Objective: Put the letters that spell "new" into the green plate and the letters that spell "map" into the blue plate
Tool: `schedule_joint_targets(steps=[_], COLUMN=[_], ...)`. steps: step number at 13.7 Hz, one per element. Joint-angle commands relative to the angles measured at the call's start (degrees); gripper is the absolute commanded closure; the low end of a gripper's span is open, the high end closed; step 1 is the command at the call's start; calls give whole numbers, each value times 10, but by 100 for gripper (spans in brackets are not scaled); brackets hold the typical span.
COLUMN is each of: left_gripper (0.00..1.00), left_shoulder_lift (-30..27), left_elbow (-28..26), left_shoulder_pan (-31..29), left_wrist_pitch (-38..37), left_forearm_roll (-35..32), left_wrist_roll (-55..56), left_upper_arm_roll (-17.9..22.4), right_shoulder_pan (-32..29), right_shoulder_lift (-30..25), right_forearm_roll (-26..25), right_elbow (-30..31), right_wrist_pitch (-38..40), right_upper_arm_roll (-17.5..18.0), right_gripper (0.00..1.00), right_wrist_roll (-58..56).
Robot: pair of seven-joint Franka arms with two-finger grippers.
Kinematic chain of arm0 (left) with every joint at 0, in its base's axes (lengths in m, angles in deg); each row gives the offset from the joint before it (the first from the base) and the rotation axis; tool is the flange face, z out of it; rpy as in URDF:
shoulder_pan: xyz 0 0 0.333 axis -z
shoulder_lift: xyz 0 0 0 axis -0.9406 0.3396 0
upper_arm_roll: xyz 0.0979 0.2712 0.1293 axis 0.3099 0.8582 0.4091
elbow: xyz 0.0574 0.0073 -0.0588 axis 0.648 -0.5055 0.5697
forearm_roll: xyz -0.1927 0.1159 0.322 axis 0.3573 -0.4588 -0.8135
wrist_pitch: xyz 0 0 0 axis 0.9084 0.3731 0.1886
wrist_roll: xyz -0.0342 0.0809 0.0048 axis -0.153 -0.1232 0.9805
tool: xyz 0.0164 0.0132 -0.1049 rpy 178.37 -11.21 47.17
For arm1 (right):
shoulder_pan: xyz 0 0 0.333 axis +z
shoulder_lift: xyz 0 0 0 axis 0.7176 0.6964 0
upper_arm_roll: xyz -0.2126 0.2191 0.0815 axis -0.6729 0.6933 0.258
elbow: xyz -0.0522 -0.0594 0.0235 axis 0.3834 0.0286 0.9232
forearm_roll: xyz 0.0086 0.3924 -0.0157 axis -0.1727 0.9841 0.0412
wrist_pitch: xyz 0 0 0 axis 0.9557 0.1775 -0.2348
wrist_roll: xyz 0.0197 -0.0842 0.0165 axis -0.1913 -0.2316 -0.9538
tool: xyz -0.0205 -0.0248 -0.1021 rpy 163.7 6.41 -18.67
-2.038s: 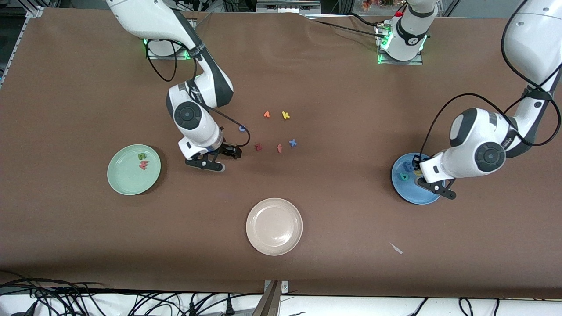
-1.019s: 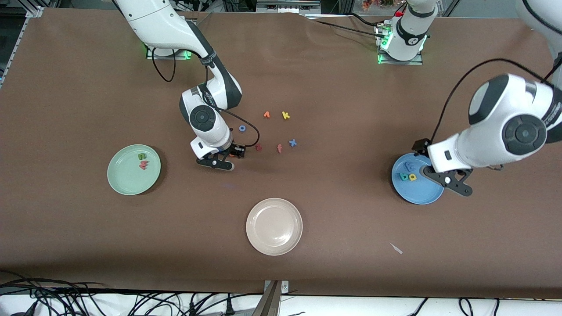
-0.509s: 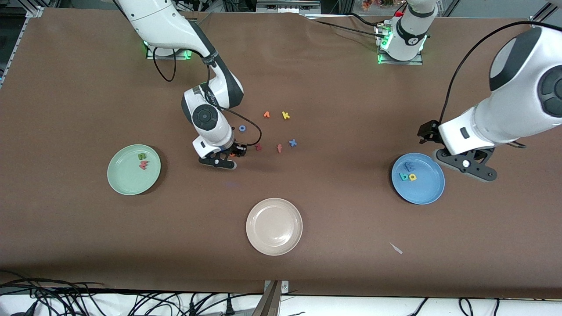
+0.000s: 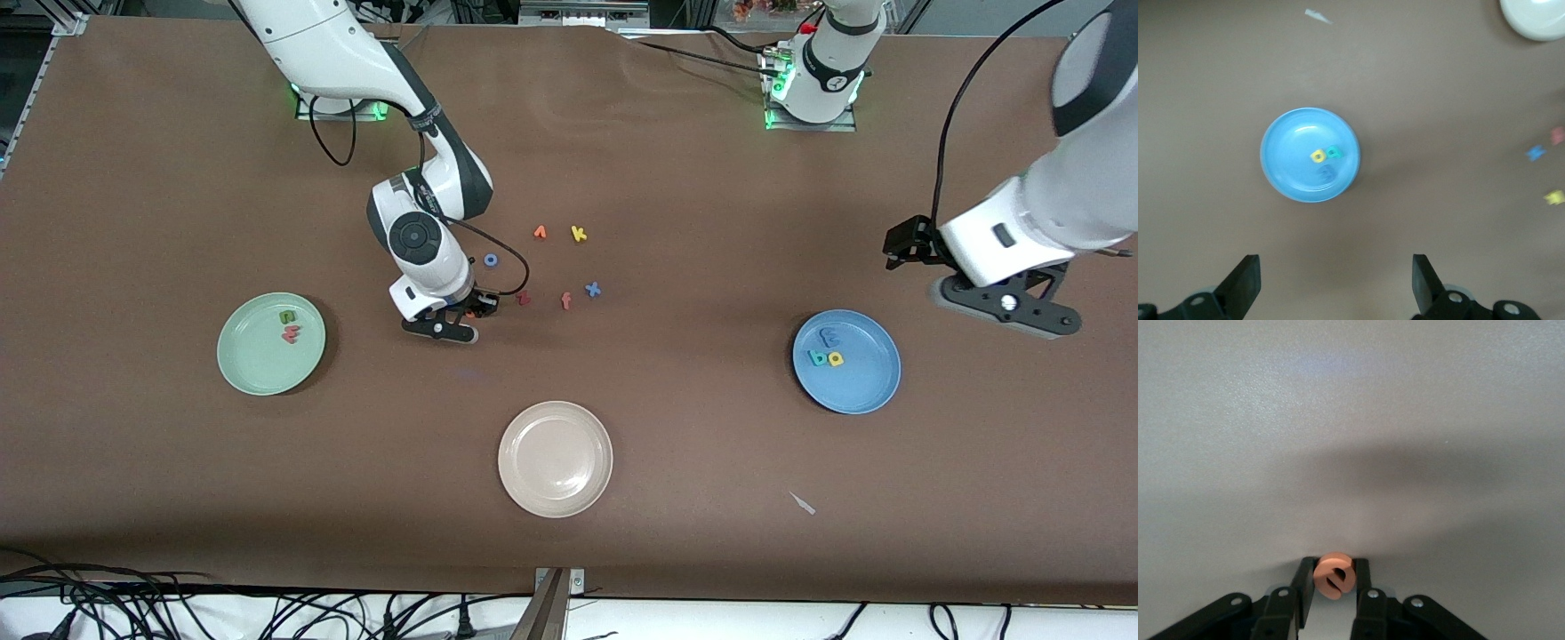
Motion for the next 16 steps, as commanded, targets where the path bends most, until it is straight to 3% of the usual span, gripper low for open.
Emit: schedule_joint_targets(steps=[1,2,3,6,9,11,14,16], left_gripper=[0,0,0,0,0,0,0,0], left_shoulder_lift=[-88,-114,-140,-243,-247,-241,-234,-232], left_elbow=[-63,-85,-112,-229,-238,-237,-232,-231], left_shoulder_pan=[108,141,152,167,173,208,214,263], left_wrist_pitch=[53,55,54,112,119,119,116,105], left_forearm_roll=[133,136,135,131,117,112,107,96], left_wrist_roll=[-2,-2,-2,-2,-4,-3,-2,-2], left_upper_arm_roll=[206,250,265,268,279,304,311,336], right_shoulder_pan=[1,1,-1,-1,-1,-1,-4,-35], right_shoulder_lift=[1,-3,-11,-63,-125,-144,-137,-118], right_forearm_roll=[4,3,-2,-2,-1,1,4,4], right_elbow=[-13,-19,-31,-21,54,93,94,90], right_wrist_pitch=[-1,21,50,147,154,132,130,113], right_upper_arm_roll=[-1,-3,-8,-64,-143,-184,-255,-263], right_gripper=[72,72,72,75,76,76,76,75], right_wrist_roll=[-9,-11,-24,-164,-339,-418,-546,-578])
